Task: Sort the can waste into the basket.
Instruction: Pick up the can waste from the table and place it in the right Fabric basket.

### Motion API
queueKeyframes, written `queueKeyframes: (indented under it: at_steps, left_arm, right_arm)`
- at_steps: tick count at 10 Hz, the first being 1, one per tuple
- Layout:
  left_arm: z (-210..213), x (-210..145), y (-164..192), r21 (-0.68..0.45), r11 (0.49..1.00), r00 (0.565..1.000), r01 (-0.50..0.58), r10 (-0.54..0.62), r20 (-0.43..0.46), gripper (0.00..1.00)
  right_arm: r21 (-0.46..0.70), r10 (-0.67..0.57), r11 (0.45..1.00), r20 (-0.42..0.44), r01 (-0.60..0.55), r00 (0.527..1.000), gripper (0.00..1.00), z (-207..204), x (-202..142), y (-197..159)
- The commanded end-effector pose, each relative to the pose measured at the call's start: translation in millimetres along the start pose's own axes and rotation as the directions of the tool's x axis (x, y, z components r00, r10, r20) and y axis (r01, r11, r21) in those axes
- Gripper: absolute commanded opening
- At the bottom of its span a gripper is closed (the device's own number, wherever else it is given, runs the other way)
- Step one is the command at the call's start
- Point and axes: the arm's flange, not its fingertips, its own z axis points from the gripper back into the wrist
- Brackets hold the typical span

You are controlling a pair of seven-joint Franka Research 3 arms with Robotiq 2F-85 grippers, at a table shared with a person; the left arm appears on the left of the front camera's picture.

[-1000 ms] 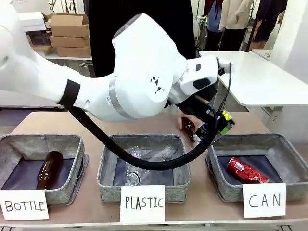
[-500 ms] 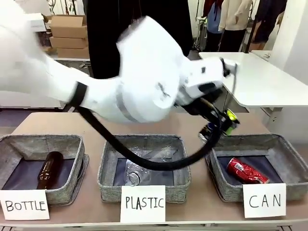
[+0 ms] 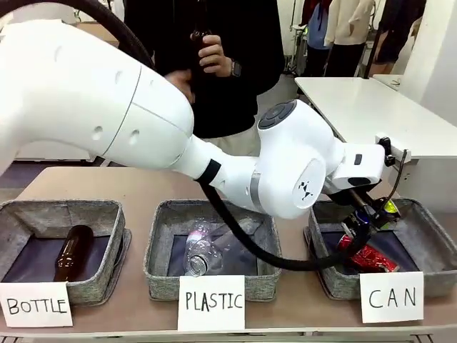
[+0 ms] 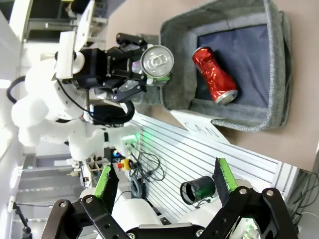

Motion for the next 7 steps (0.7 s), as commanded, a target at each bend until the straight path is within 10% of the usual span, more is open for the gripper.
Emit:
queueKeyframes:
  at_steps: [1, 3, 4, 7]
  left_arm:
    - [3.1, 6.1, 0.1, -0.006, 1.0, 0.999, -0.016, 0.016, -0.042, 0.41]
    - [1.5, 3.2, -1.2, -0.006, 1.0, 0.998, -0.021, 0.021, -0.055, 0.41]
    - [1.4, 2.4, -3.3, -0.01, 1.0, 0.998, -0.006, 0.006, -0.063, 1.0]
    - [1.9, 2.4, -3.0, -0.022, 1.0, 0.998, -0.009, 0.007, -0.058, 1.0]
  right_arm:
    - [-0.004, 0.0, 1.0, 0.0, 0.0, 1.0, 1.0, 2.8, -0.4, 1.3]
    - [-0.004, 0.0, 1.0, 0.0, 0.0, 1.0, 1.0, 2.8, -0.4, 1.3]
    - [-0.004, 0.0, 1.0, 0.0, 0.0, 1.0, 1.0, 2.8, -0.4, 1.3]
    - [-0.004, 0.0, 1.0, 0.0, 0.0, 1.0, 1.0, 2.8, -0.4, 1.3]
